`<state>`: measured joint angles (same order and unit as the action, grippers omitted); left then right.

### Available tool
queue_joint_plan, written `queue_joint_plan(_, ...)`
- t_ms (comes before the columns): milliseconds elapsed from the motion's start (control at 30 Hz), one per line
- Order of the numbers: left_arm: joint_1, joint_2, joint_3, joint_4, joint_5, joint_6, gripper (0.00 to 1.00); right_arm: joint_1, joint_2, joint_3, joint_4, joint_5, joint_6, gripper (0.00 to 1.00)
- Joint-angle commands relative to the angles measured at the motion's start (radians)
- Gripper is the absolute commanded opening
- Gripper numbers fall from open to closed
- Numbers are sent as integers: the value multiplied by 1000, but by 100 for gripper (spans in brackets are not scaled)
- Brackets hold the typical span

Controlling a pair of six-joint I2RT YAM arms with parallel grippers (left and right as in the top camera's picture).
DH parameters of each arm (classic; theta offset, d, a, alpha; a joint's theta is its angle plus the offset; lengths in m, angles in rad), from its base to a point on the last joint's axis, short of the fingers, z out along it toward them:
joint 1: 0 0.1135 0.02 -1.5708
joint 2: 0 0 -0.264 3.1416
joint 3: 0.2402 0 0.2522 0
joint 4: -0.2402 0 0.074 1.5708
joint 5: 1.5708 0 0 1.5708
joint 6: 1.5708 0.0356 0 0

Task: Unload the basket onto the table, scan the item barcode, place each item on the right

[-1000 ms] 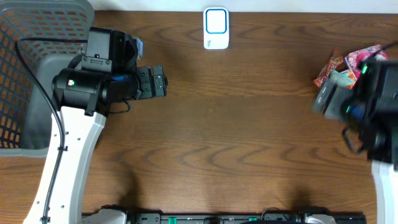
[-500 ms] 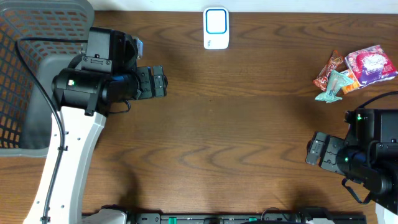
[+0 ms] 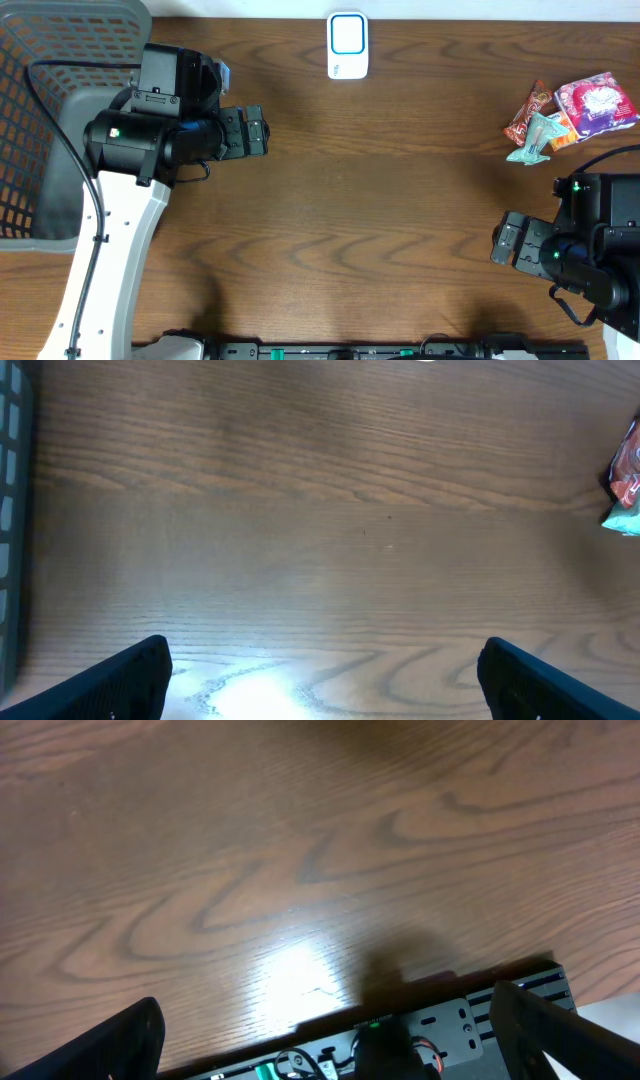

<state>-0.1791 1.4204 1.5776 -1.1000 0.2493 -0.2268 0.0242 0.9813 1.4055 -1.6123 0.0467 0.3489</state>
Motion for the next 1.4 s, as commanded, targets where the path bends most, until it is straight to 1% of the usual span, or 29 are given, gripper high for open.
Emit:
queue_joint_plan(0,-2,5,-5,-3,3,20,98,8,-2,-6,-3,-4,10,99)
queue_joint_plan(200,-2,5,-5,-3,3,20,98,8,-31,-29,62,-5,-62,99)
queue_joint_plan(333,-2,5,-5,-3,3,20,98,11,-106,-96,148,-40,-104,99)
queue_joint_plan(467,-2,5,-5,-3,3,20,98,13,-225,-220,277,-114,-191,99)
queue_joint_plan(567,-2,5,-5,-3,3,20,98,13,-326,-313,336,-137,-208,99)
queue_joint_plan(767,-2,5,-5,-3,3,20,98,13,-546,-459,398,-154,-209,99)
queue_joint_plan(933,-2,5,-5,-3,3,20,98,13,-658,-504,409,-158,-210,99)
queue_joint_plan(1100,-2,5,-5,-3,3,20,98,13,-677,-509,412,-243,-307,99)
queue_joint_plan(1367,-2,5,-5,-3,3,20,98,13,-677,-513,413,-246,-301,99)
